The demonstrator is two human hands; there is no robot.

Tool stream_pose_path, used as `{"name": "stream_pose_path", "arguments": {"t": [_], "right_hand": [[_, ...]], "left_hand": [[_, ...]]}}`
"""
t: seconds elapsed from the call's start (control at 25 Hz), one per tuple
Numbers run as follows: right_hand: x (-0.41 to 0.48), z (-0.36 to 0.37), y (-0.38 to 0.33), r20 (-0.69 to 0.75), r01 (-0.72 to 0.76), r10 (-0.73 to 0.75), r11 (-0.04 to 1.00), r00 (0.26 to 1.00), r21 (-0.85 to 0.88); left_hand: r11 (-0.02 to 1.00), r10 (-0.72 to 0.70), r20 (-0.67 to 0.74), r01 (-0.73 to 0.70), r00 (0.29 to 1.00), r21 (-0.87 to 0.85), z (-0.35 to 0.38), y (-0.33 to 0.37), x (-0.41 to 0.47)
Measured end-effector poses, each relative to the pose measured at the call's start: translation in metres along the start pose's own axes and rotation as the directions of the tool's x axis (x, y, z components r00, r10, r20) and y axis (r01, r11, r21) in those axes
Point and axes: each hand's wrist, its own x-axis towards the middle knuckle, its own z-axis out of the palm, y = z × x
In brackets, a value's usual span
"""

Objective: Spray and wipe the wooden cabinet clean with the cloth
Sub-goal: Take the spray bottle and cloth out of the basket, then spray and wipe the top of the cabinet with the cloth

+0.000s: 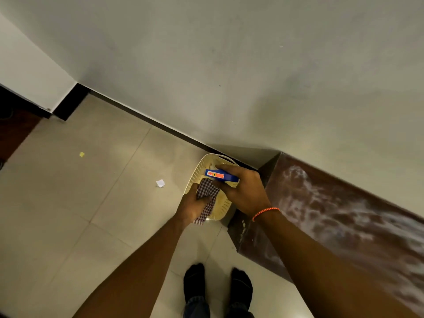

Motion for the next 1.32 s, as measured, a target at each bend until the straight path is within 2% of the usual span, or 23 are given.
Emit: {"name": "stream_pose_path", "arguments": {"t": [0.12, 0.24, 0.4, 0.52, 0.68, 0.8, 0.88, 1.04, 1.12, 1.24, 1.32], "right_hand": [[-0.026, -0.020, -0.031, -0.159, 0.020, 0.005, 0.988, 0.987, 0.155], [-0.048, -0.051, -0.060, -0.309, 0.016, 0.086, 0.950, 0.947, 0.312], [-0.091, -0.094, -0.079, -0.365, 0.041, 0.180, 0.852, 0.913, 0.521], [-0.125, -0.110, -0.073, -0.374, 0.037, 0.270, 0.766, 0.887, 0.642], [-0.185, -0.114, -0.056, -0.395, -0.043, 0.429, 0.719, 0.812, 0.693], [-0.227, -0.102, -0.034, -0.339, -0.134, 0.495, 0.698, 0.800, 0.703], [-0.251, -0.080, -0.015, -0.270, -0.242, 0.560, 0.675, 0.783, 0.697], [-0.286, -0.033, 0.020, -0.186, -0.446, 0.740, 0.564, 0.646, 0.695], [-0.294, -0.020, 0.028, -0.161, -0.493, 0.800, 0.500, 0.578, 0.711], [-0.297, -0.012, 0.036, -0.181, -0.496, 0.829, 0.476, 0.529, 0.726], [-0.296, -0.009, 0.041, -0.185, -0.497, 0.830, 0.477, 0.527, 0.725]], "left_hand": [[0.962, -0.050, 0.017, 0.053, 0.999, -0.267, -0.008, 0.022, -0.055], [0.826, -0.059, 0.109, 0.110, 0.992, -0.553, -0.012, 0.026, -0.104], [0.636, -0.018, 0.199, 0.165, 0.980, -0.754, -0.018, 0.032, -0.162], [0.552, -0.013, 0.222, 0.192, 0.975, -0.811, -0.019, 0.043, -0.176], [0.444, -0.002, 0.257, 0.231, 0.966, -0.866, -0.009, 0.062, -0.189], [0.366, 0.024, 0.310, 0.280, 0.950, -0.887, -0.004, 0.066, -0.190], [0.341, -0.007, 0.327, 0.310, 0.945, -0.888, 0.004, 0.055, -0.188], [0.338, -0.112, 0.275, 0.297, 0.955, -0.893, 0.027, 0.012, -0.199], [0.365, -0.147, 0.238, 0.276, 0.960, -0.889, 0.034, -0.003, -0.206], [0.373, -0.198, 0.192, 0.255, 0.961, -0.892, 0.043, -0.013, -0.212], [0.369, -0.212, 0.167, 0.237, 0.963, -0.899, 0.048, -0.013, -0.213]]}}
